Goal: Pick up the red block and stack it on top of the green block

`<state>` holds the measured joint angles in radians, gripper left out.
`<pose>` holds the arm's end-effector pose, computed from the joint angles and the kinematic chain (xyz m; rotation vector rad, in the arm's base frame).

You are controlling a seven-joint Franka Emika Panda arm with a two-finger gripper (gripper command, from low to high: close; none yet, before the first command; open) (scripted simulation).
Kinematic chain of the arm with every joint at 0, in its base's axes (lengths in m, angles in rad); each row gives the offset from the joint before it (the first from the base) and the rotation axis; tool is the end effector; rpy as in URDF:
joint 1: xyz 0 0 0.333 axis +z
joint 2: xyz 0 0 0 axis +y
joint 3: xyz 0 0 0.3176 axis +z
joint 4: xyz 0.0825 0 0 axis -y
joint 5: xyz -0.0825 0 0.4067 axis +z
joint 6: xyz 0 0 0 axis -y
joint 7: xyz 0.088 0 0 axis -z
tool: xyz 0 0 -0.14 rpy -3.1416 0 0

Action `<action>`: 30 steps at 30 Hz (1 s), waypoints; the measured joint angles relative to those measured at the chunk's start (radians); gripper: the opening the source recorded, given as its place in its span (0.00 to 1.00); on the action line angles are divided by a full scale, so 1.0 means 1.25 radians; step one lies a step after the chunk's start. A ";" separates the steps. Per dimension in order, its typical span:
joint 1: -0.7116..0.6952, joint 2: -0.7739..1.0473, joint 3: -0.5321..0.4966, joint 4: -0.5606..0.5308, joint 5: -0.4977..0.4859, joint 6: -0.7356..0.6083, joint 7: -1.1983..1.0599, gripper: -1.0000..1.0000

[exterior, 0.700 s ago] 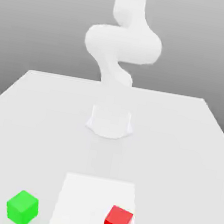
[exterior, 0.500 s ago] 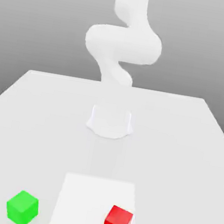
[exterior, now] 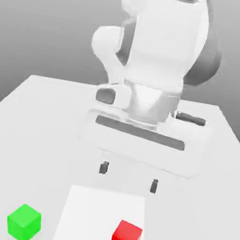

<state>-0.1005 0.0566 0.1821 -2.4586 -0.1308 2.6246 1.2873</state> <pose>0.5066 0.0432 0.2352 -2.6565 1.6221 -0.1933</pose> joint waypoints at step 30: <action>-0.145 0.102 -0.179 0.014 0.118 0.001 0.137 0.00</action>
<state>-0.2823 0.1846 -0.0415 -2.4411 0.0164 2.6263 1.4590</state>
